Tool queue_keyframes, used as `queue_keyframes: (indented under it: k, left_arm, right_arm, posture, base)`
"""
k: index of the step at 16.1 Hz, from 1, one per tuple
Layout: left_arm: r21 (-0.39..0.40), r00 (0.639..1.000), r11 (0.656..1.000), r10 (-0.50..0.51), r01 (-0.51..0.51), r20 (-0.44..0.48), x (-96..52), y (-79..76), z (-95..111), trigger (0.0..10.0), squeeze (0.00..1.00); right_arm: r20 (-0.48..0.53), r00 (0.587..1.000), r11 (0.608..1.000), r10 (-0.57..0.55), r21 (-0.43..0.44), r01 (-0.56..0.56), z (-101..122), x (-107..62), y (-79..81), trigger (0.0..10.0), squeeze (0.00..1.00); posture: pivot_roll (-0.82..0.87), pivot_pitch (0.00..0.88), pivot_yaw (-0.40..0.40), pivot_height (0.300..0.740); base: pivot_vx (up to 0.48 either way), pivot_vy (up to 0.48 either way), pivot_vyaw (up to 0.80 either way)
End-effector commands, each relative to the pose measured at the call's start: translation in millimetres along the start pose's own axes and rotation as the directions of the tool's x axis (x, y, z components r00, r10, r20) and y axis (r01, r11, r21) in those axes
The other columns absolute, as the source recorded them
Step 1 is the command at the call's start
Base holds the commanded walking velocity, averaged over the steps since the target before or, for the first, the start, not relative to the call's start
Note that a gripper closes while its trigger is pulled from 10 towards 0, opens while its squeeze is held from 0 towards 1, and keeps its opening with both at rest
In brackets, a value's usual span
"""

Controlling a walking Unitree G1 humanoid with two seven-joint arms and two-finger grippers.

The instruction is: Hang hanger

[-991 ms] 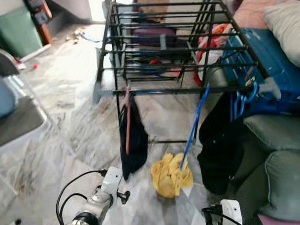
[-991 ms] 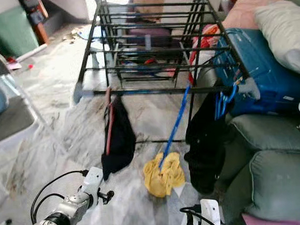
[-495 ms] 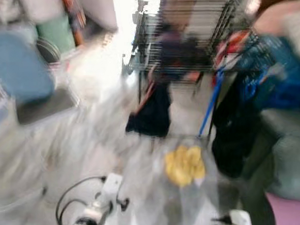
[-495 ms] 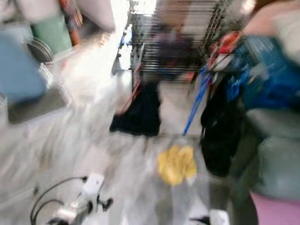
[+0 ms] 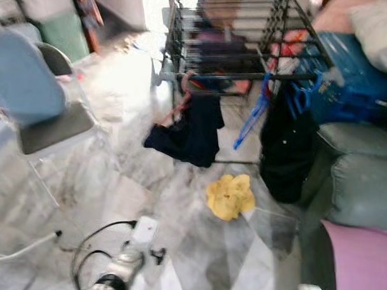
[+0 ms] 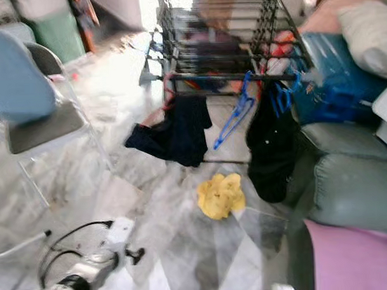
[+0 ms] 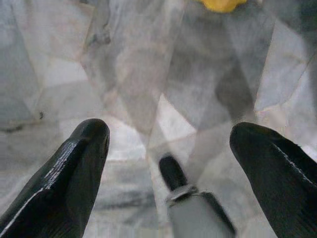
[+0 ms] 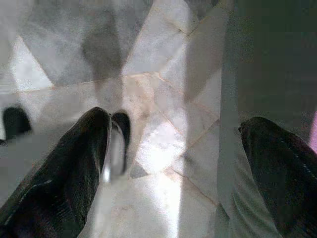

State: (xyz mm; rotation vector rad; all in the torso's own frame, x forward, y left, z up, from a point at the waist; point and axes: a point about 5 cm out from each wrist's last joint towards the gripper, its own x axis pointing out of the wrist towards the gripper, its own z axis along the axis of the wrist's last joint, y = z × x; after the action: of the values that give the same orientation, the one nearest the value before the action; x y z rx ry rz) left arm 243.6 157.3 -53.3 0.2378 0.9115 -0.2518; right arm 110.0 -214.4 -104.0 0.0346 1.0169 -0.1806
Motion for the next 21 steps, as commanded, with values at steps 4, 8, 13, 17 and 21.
queue_keyframes:
  k: [4,8,13,17,21]
  left_arm:
    - [0.009,1.0,1.0,0.009,-0.009,0.016,0.2,1.7,6,10.0,0.0]
    - [0.017,1.0,1.0,0.013,-0.014,0.015,0.1,2.8,6,10.0,0.0]
    - [0.02,1.0,1.0,0.014,-0.015,0.012,-0.2,3.3,4,10.0,0.0]
    - [0.02,1.0,1.0,0.016,-0.017,0.0,-0.4,2.2,-1,10.0,0.0]
    - [0.019,1.0,1.0,0.02,-0.02,-0.005,-0.3,1.8,-2,10.0,0.0]
  right_arm:
    - [-0.002,1.0,1.0,0.014,0.001,-0.014,7,3.1,6.6,10.0,0.0]
    - [-0.009,1.0,1.0,0.023,-0.017,-0.024,8,3.7,11.6,10.0,0.0]
    - [-0.02,1.0,1.0,0.015,-0.022,-0.016,6,3.3,9.2,10.0,0.0]
    - [-0.03,1.0,1.0,0.009,-0.022,-0.01,3,2.5,6.2,10.0,0.0]
    - [-0.041,0.999,0.999,0.008,-0.03,-0.01,0,1.8,7.1,10.0,0.0]
  posture:
    - [-0.07,0.0,-0.012,0.74]
    - [-0.06,0.0,-0.012,0.74]
    - [-0.06,0.0,-0.011,0.74]
    - [-0.07,0.0,-0.011,0.74]
    - [-0.06,0.0,-0.014,0.74]
  base:
    - [0.0,0.328,0.73]
    - [0.0,0.342,0.5]
    - [0.0,0.34,0.0]
    - [0.0,0.339,0.0]
    - [0.0,0.286,0.0]
